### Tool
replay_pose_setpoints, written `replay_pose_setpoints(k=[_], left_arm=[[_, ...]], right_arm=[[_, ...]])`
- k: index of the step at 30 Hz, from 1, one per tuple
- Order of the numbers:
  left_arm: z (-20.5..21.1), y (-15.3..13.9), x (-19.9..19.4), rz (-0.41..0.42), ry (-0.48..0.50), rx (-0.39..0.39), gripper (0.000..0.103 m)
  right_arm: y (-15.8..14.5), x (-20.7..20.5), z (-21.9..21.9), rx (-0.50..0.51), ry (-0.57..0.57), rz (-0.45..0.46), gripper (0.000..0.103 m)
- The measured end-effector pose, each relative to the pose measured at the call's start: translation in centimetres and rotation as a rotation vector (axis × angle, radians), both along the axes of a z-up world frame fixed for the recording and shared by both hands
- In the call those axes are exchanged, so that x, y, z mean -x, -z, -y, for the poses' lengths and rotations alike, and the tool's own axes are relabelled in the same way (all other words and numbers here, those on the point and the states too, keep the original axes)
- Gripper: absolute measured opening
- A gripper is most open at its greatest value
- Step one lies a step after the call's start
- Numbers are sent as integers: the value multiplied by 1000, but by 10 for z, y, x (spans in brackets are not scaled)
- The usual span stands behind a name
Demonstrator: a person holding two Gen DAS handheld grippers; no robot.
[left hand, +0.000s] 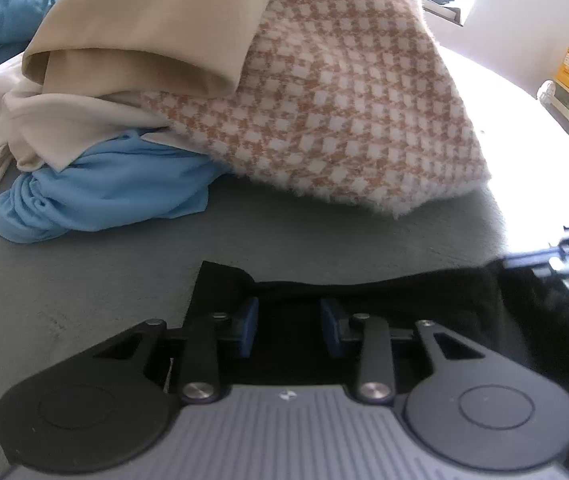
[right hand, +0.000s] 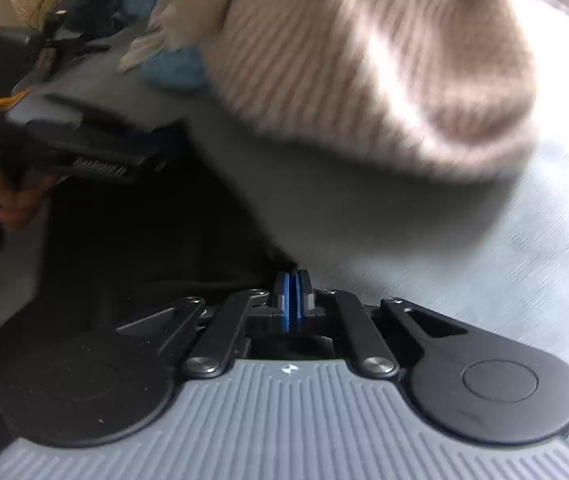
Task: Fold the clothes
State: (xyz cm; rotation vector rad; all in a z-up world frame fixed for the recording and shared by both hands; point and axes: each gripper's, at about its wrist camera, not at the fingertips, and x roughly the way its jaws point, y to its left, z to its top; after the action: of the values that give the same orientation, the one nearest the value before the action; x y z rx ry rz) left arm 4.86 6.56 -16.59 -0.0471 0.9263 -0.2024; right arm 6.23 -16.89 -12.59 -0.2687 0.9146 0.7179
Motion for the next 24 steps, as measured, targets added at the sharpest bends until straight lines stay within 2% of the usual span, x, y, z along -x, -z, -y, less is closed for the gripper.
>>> replay_pose_setpoints(k=[5,6,8,9,12,13,18,21,24], left_arm=[[2,-2,11,10,14,-22,35],[1,-3,10,11,15,-26,35],[-1,-4,8,13,18,-32,35],[-3,-4,8,13,20,-32,35],[-2,-4,6,12,20,-32,35],[-1,-3,5,12,20,-31,35],[-5,-6,6,23,22,-11,36],[-16,-18,13,52,24,44,42],[-27,-42,27,107,14,66,48]], right_arm=[[20,-13,-5,-25,39,30,3],[21,-18,2,-87,81,2,4],[22,-30,31,-255,221,-90,9],[22,-33,47,-308,309,-100,10],[15,-32,103,-399,545,-91,14],[9,-27,117,-408,580,-82,14],[-17,16,141,-371,560,-105,17],[-29,48,130,-340,527,-121,19],[-40,83,113,-345,485,-126,19]])
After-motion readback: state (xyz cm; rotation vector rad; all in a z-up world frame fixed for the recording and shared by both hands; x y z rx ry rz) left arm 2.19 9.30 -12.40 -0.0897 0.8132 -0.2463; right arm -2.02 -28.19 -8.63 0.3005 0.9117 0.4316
